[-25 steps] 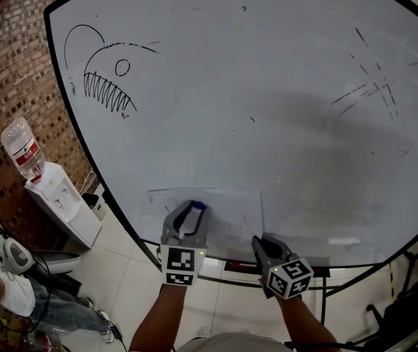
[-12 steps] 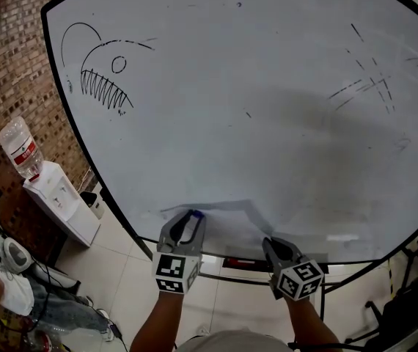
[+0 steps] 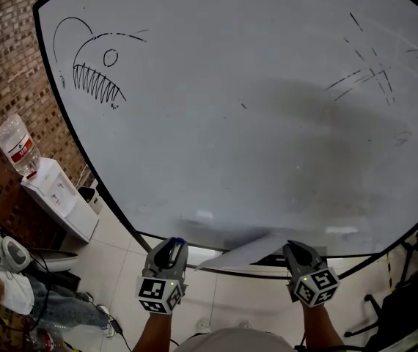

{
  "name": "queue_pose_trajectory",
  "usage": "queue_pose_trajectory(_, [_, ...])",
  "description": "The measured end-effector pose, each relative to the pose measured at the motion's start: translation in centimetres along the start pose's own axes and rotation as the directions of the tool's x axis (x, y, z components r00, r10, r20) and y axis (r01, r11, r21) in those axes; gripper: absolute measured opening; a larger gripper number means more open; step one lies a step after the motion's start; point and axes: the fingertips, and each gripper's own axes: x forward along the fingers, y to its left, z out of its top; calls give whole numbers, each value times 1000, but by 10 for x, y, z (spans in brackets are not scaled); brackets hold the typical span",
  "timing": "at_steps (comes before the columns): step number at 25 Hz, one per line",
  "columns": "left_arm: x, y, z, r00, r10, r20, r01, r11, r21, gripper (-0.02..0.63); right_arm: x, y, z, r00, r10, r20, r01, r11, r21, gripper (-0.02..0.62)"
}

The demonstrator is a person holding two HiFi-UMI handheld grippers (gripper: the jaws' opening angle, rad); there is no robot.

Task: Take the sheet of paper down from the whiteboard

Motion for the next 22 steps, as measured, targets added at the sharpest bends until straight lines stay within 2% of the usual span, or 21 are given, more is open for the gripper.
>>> queue_pose_trajectory(3, [-8, 2, -18, 1000, 0, -20, -1, 1000, -29, 127, -10, -3, -5, 1000, -6, -4, 6, 1000, 0, 8])
queue_pose_trajectory(9, [-12, -9, -34, 998, -30, -49, 28, 999, -34, 127, -23, -4, -13, 1000, -17, -18, 17, 1000, -5, 8])
queue_pose_trajectory(22, [-9, -21, -35, 996, -68, -52, 67, 997, -23, 127, -26, -3, -10, 1000, -20, -13, 20, 999, -31, 8])
